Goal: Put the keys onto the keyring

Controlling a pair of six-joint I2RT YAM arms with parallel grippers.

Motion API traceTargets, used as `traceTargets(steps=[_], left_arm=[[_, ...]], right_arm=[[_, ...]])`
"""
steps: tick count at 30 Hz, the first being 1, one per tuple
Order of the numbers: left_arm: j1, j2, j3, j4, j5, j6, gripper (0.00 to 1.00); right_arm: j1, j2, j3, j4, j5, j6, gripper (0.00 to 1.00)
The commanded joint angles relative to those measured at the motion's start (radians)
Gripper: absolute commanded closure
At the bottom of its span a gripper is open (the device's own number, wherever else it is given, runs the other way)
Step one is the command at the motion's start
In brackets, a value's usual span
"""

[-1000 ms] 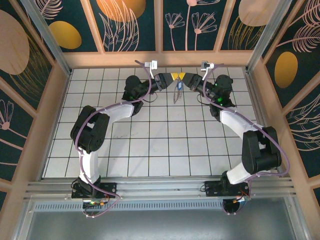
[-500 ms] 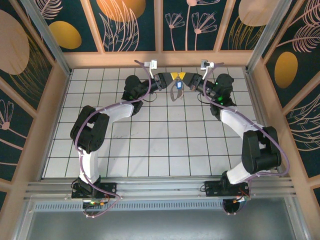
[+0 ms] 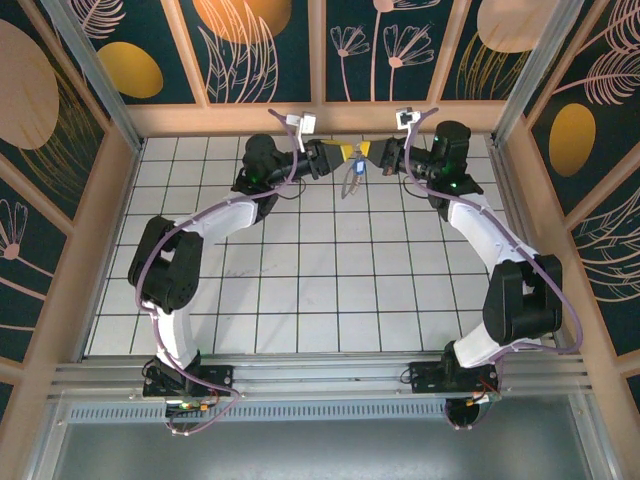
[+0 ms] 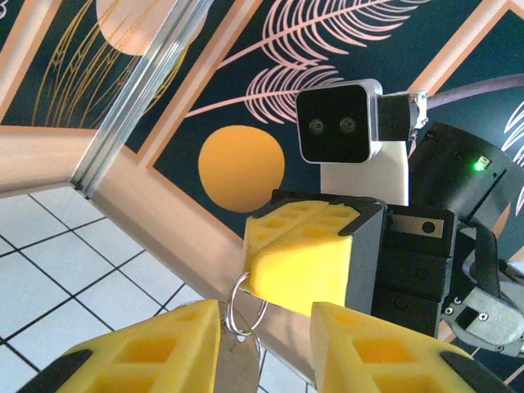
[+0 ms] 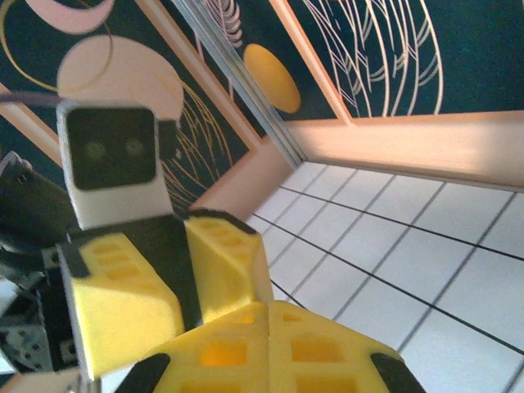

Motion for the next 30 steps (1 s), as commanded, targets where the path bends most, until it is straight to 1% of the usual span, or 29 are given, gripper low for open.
traceTargets(steps=[1, 9, 13, 23, 30], left_arm=[[0.017, -0.029, 0.05, -0.092, 0.058, 0.099, 0.64], [0.027, 0.022, 0.132, -0.227, 0.185, 0.192, 0.62], [0.028, 0.038, 0.139, -0.23, 0.23, 0.202, 0.62], [0.028, 0.054, 0.141, -0.234, 0.226, 0.215, 0.62], [0.028, 0.075, 0.136, -0.152, 0.238, 0.147, 0.62]], right_arm=[[-0.008, 0.011, 0.074, -0.15, -0.036, -0.169, 1.0], [-0.018, 0.054, 0.152, -0.283, -0.137, -0.285, 1.0], [-0.02, 0.071, 0.176, -0.322, -0.168, -0.314, 1.0], [-0.023, 0.072, 0.151, -0.258, -0.212, -0.266, 1.0], [-0.03, 0.067, 0.11, -0.154, -0.246, -0.19, 1.0]])
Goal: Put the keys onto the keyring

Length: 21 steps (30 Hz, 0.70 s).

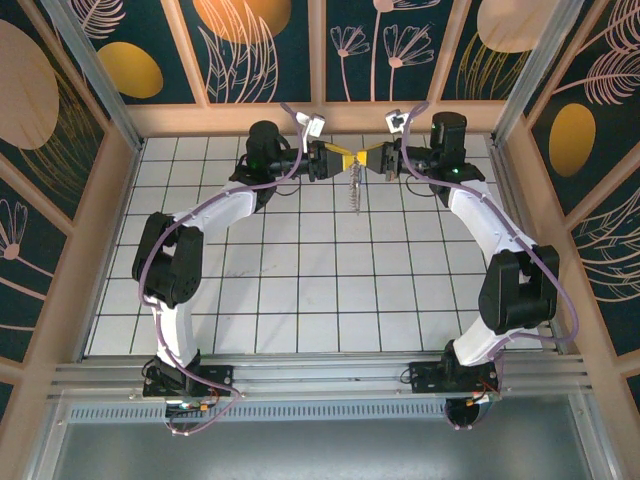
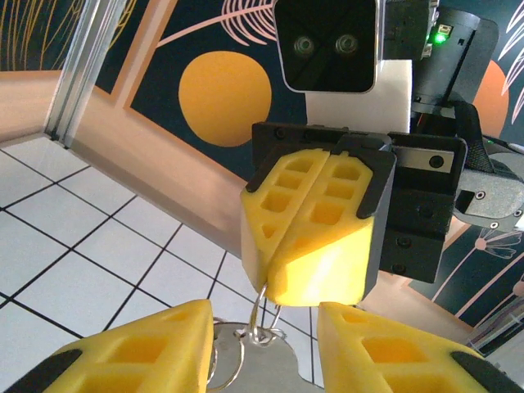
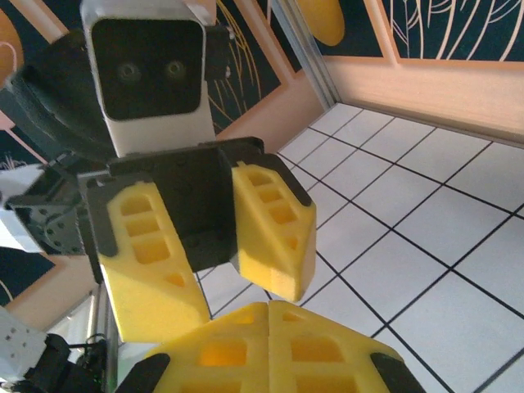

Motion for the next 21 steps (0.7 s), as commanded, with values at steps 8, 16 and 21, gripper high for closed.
traceTargets(steps=[8, 16, 21], left_arm=[[-0.003, 0.044, 0.005, 0.21, 0.047, -0.137, 0.62], [-0.022, 0.059, 0.015, 0.236, 0.063, -0.153, 0.72], [-0.027, 0.059, 0.0, 0.29, 0.057, -0.186, 0.84]], right_arm=[[-0.01, 0.004, -0.059, 0.225, -0.076, 0.14, 1.0], [-0.01, 0.008, -0.081, 0.282, -0.06, 0.187, 1.0], [-0.01, 0.016, -0.09, 0.31, -0.049, 0.213, 1.0]])
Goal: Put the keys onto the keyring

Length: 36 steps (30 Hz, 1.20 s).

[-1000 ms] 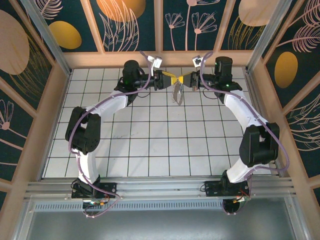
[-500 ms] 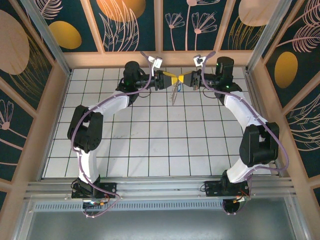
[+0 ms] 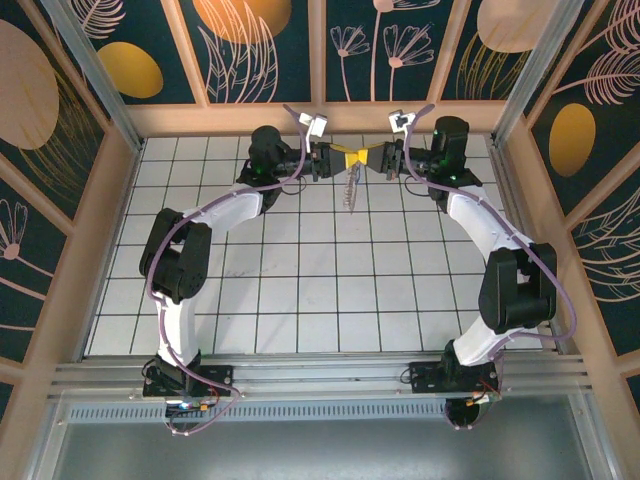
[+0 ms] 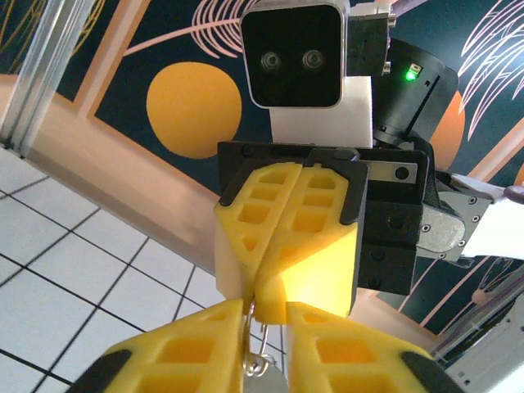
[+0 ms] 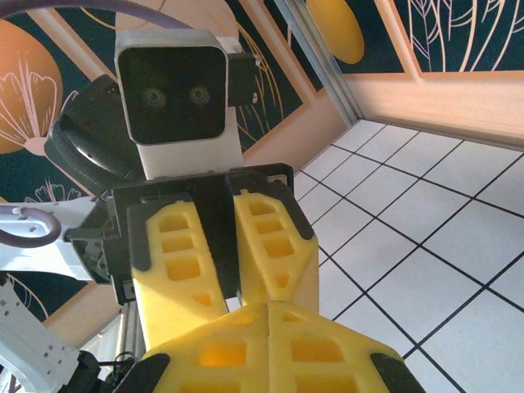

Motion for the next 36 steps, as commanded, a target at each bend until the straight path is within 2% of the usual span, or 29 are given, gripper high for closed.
traceTargets(steps=[1, 9, 14, 17, 20, 27, 31, 36], left_arm=[[-0.01, 0.008, -0.002, 0.103, 0.023, -0.029, 0.86], [-0.014, -0.002, -0.027, 0.167, -0.005, -0.069, 1.0], [-0.016, -0.015, -0.067, 0.224, -0.03, -0.106, 1.0], [-0.016, -0.022, -0.092, 0.263, -0.033, -0.128, 1.0], [-0.016, -0.037, -0.118, 0.286, -0.042, -0.135, 1.0], [-0.016, -0.065, -0.148, 0.289, -0.044, -0.13, 1.0], [-0.016, -0.075, -0.155, 0.287, -0.046, -0.128, 1.0], [-0.017, -0.077, -0.158, 0.286, -0.051, -0.126, 1.0]], right_arm=[[-0.006, 0.012, -0.016, 0.082, -0.005, 0.032, 1.0], [-0.005, 0.0, -0.055, 0.138, -0.001, 0.072, 1.0], [-0.005, -0.023, -0.083, 0.171, 0.031, 0.112, 1.0], [-0.006, -0.047, -0.107, 0.208, 0.066, 0.149, 0.79], [-0.015, -0.083, -0.14, 0.242, 0.116, 0.183, 0.65], [-0.061, -0.177, -0.26, 0.343, 0.256, 0.298, 0.61], [-0.063, -0.243, -0.343, 0.347, 0.363, 0.299, 0.6], [-0.063, -0.319, -0.442, 0.345, 0.439, 0.283, 0.6]])
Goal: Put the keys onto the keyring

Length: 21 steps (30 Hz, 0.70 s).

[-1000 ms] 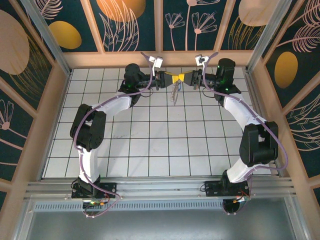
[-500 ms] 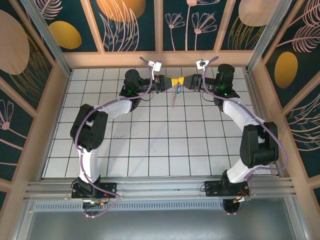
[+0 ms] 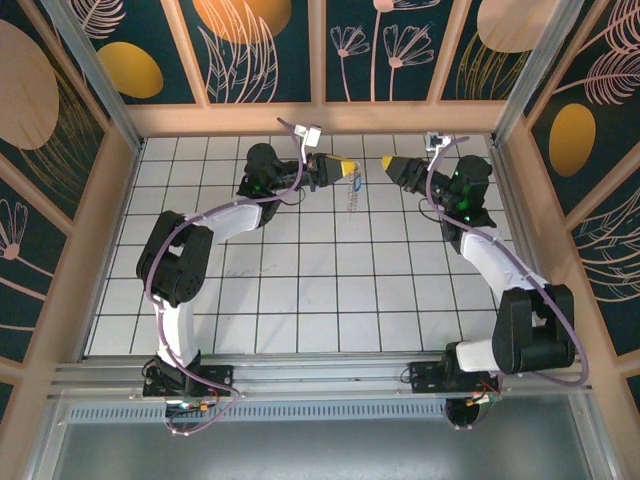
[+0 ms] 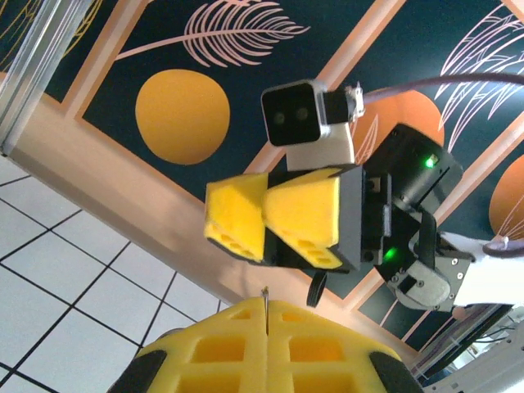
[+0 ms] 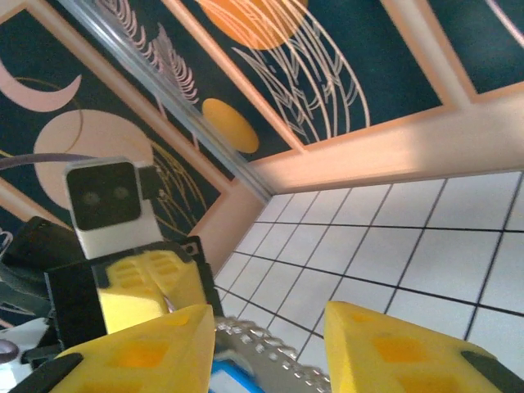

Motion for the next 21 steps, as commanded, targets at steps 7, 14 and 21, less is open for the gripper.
traceTargets(steps=[7, 14, 21], left_arm=[[-0.006, -0.039, -0.004, 0.06, 0.001, 0.003, 1.0], [-0.006, -0.047, 0.009, 0.02, 0.004, 0.029, 1.0], [-0.006, -0.041, 0.035, -0.004, 0.014, 0.033, 1.0]], right_arm=[[-0.001, -0.115, -0.149, 0.027, 0.128, -0.034, 0.6], [0.002, -0.157, -0.254, 0.073, 0.146, -0.039, 0.6], [0.02, -0.178, -0.326, 0.141, 0.12, -0.055, 0.6]])
